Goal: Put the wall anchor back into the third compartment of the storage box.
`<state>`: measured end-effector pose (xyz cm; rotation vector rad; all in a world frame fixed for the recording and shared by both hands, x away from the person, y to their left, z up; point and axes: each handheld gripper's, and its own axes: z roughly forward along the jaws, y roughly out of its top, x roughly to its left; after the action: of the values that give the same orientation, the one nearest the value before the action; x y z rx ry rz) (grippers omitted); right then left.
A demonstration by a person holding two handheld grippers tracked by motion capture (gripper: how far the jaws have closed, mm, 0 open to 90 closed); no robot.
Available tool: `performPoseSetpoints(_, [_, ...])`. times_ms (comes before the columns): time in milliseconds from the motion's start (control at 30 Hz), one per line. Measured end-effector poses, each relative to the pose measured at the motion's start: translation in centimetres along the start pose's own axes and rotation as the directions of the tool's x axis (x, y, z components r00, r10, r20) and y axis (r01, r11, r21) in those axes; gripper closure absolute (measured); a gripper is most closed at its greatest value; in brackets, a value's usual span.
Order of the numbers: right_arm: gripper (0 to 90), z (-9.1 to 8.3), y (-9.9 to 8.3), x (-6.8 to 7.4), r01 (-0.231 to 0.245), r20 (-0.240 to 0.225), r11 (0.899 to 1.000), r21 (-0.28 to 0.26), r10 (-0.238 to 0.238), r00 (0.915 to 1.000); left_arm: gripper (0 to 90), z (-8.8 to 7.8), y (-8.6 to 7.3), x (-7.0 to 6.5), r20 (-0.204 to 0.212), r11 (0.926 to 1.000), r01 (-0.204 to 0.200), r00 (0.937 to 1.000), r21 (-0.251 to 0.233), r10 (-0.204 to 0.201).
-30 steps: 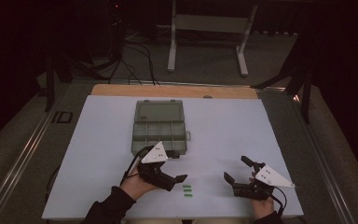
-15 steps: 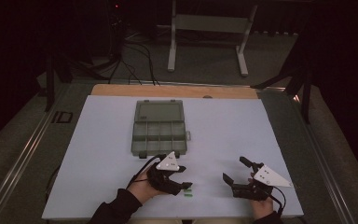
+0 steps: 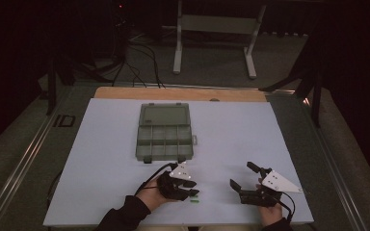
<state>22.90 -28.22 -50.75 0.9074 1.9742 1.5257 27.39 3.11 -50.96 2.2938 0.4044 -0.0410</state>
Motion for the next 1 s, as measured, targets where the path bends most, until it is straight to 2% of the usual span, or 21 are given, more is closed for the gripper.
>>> performPoseSetpoints(133, [9.4, 0.0, 0.0, 0.0, 0.000, -0.001, 1.000, 0.000, 0.000, 1.0000, 69.5, 0.7, -0.2, 0.2, -0.008, 0.9995, -0.001, 1.0000, 0.031, 0.001])
performPoseSetpoints(367, [9.5, 0.0, 0.0, -0.1, -0.002, 0.000, 1.000, 0.000, 0.002, 1.0000, 71.0, 1.1, -0.3, 0.4, -0.021, 0.9989, -0.008, 0.9997, 0.045, 0.009])
performPoseSetpoints(600, [9.5, 0.0, 0.0, -0.1, -0.004, 0.000, 1.000, 0.002, 0.004, 1.0000, 80.9, 1.2, -0.2, 0.3, -0.047, 0.9976, -0.037, 0.9981, 0.059, 0.040])
performPoseSetpoints(733, [9.5, 0.0, -0.1, -0.1, -0.005, -0.001, 1.000, 0.004, 0.005, 1.0000, 82.5, 1.2, -0.2, 0.4, -0.044, 0.9979, -0.037, 0.9982, 0.054, 0.040])
performPoseSetpoints(867, [9.5, 0.0, -0.1, 0.0, -0.005, -0.002, 1.000, 0.004, 0.005, 1.0000, 83.0, 1.1, -0.2, 0.4, -0.048, 0.9985, -0.021, 0.9986, 0.050, 0.023])
performPoseSetpoints(933, [9.4, 0.0, 0.0, 0.0, -0.002, 0.000, 1.000, 0.002, 0.002, 1.0000, 83.1, 0.8, -0.1, 0.4, -0.046, 0.9992, -0.009, 0.9989, 0.039, 0.011])
performPoseSetpoints(1000, [9.5, 0.0, 0.0, -0.1, -0.002, 0.000, 1.000, 0.001, 0.002, 1.0000, 83.1, 0.2, 0.3, 0.4, -0.062, 0.9994, -0.015, 0.9980, 0.032, 0.017])
